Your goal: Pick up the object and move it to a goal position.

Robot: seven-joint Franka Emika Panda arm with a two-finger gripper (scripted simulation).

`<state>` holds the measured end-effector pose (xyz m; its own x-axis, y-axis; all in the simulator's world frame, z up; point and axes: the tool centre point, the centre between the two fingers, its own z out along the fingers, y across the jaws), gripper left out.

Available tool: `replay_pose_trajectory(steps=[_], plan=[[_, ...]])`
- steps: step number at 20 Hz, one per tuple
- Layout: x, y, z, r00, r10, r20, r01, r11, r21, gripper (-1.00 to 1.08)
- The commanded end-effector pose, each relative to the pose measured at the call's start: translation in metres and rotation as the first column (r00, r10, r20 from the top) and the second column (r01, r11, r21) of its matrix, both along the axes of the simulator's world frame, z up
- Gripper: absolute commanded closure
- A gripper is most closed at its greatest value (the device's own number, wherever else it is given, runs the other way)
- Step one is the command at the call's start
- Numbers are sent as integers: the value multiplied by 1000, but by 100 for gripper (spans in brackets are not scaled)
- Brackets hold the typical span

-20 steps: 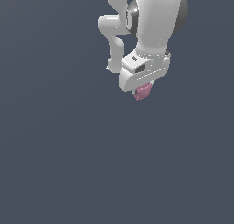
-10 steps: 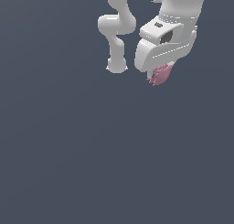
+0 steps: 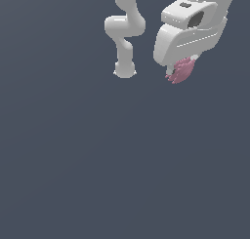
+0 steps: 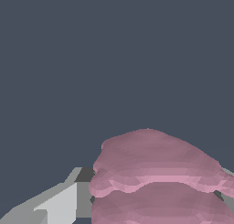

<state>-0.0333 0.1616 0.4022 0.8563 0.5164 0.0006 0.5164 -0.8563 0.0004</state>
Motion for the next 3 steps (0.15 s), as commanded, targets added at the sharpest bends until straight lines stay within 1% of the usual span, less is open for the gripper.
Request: replay_pose_trajectory(steps=[1,3], plan=[[1,1,3,1000,0,-1,0,1000,0,108],[1,2,4,1000,0,-1,0,1000,0,108]])
